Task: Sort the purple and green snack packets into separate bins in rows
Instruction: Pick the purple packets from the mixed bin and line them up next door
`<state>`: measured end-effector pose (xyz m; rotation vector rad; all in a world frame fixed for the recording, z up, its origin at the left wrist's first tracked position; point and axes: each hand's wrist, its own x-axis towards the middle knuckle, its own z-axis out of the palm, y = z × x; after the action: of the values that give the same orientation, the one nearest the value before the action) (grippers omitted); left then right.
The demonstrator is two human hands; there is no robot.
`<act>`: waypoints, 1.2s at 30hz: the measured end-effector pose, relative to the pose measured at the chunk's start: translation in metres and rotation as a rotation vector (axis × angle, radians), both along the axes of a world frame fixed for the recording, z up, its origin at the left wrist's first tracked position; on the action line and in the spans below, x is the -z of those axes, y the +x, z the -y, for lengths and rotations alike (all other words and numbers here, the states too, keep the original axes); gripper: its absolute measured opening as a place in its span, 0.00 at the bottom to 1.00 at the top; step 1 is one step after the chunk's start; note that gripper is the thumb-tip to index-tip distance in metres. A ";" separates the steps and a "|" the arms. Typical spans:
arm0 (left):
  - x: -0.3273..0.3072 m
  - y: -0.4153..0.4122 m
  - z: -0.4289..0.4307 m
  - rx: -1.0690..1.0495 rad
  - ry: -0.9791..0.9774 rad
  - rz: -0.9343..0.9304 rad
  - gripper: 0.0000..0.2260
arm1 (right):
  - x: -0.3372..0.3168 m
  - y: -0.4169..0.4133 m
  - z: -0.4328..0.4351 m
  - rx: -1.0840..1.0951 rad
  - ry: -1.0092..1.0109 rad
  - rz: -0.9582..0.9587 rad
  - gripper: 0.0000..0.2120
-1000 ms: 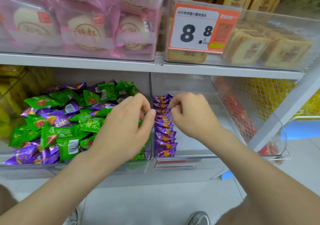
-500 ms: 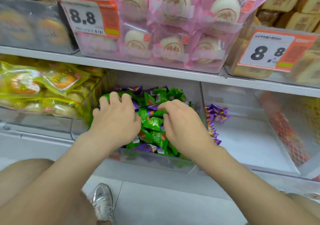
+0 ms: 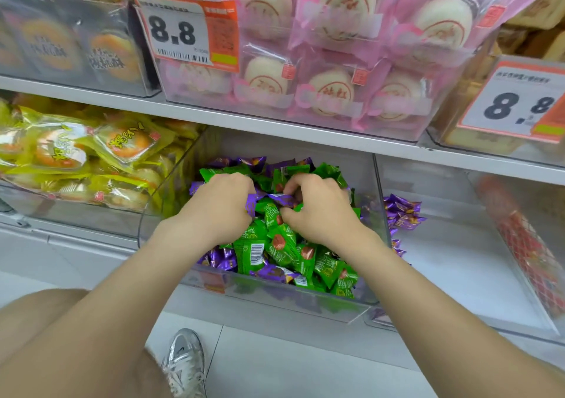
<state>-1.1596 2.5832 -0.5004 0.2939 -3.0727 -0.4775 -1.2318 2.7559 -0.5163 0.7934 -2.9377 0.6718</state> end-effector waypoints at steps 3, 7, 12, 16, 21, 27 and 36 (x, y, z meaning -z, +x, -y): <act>0.001 -0.001 -0.004 -0.005 0.073 -0.127 0.10 | -0.001 0.000 -0.006 -0.016 -0.129 -0.056 0.07; -0.009 0.001 -0.017 0.013 0.197 -0.330 0.16 | -0.012 0.016 -0.026 -0.055 -0.505 0.021 0.06; -0.016 0.017 -0.044 0.139 0.665 -0.348 0.17 | -0.033 0.041 -0.073 -0.126 -0.628 0.330 0.09; -0.014 0.024 -0.070 0.226 0.624 -0.375 0.10 | -0.057 0.034 -0.129 0.065 -0.743 0.683 0.08; -0.014 0.013 -0.109 0.307 0.509 -0.384 0.13 | -0.027 -0.016 -0.196 0.439 -0.612 0.486 0.11; -0.002 -0.011 -0.146 0.184 0.618 -0.456 0.12 | 0.019 -0.060 -0.240 0.220 0.005 0.004 0.06; 0.005 -0.019 -0.163 0.219 0.508 -0.449 0.13 | 0.051 -0.081 -0.225 0.113 0.151 -0.064 0.06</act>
<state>-1.1785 2.7462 -0.5051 -0.1372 -2.5139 -1.1547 -1.3126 2.9808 -0.5672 0.6392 -2.9741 0.4137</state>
